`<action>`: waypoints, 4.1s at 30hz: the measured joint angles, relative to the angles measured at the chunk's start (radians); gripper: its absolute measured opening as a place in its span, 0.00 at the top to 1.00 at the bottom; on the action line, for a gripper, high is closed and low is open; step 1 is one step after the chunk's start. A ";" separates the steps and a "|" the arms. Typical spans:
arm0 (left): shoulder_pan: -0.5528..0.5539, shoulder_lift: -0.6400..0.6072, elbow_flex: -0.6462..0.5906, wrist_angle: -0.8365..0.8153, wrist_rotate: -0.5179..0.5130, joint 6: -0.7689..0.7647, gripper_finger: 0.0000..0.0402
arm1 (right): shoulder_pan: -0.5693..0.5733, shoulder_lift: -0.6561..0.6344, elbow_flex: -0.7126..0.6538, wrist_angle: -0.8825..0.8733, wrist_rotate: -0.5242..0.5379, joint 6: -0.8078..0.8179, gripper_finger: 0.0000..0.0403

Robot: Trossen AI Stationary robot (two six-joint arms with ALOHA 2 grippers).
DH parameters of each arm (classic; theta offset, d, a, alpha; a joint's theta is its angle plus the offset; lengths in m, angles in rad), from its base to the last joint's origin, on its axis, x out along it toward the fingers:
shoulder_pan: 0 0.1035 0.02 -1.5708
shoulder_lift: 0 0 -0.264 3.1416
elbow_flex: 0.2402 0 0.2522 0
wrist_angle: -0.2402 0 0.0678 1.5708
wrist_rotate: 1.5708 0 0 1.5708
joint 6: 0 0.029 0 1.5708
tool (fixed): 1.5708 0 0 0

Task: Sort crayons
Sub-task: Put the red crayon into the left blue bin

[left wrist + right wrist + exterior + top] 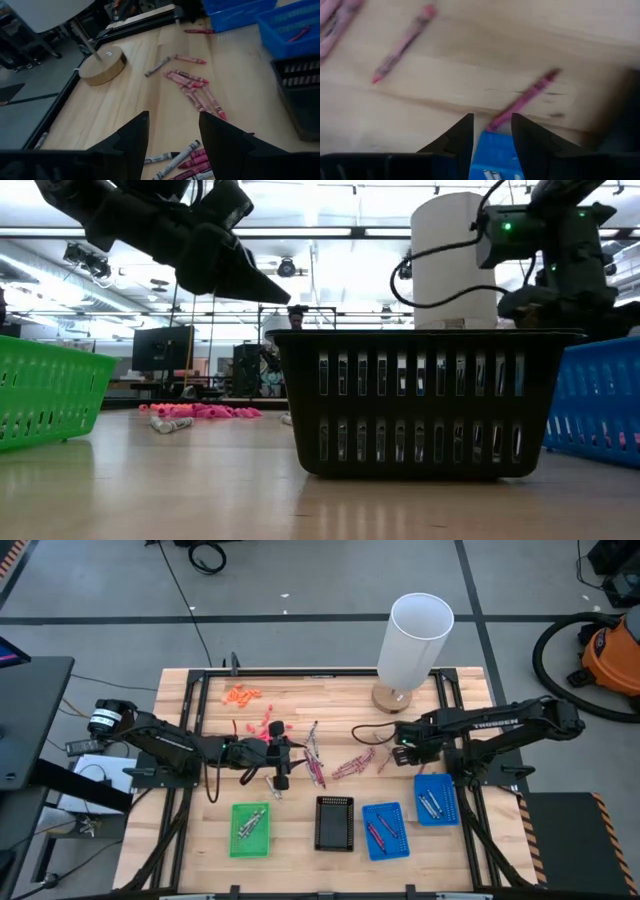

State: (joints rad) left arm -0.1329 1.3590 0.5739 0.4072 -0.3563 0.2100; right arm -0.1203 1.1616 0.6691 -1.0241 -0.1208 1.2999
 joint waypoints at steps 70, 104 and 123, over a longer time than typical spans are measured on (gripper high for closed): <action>-0.023 0.000 0.000 -0.083 0.313 0.040 0.54 | 0.017 0.245 -0.020 0.178 0.164 0.187 0.72; -0.022 0.000 0.000 -0.084 0.313 0.040 0.54 | 0.060 0.300 0.076 0.181 0.198 0.022 0.93; -0.022 0.001 -0.001 -0.114 0.313 0.040 0.54 | 0.303 0.298 0.379 0.356 0.160 0.087 0.93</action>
State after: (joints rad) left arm -0.1547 1.3598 0.5732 0.2928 -0.0433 0.2501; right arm 0.1824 1.4597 1.0481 -0.6676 0.0395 1.3868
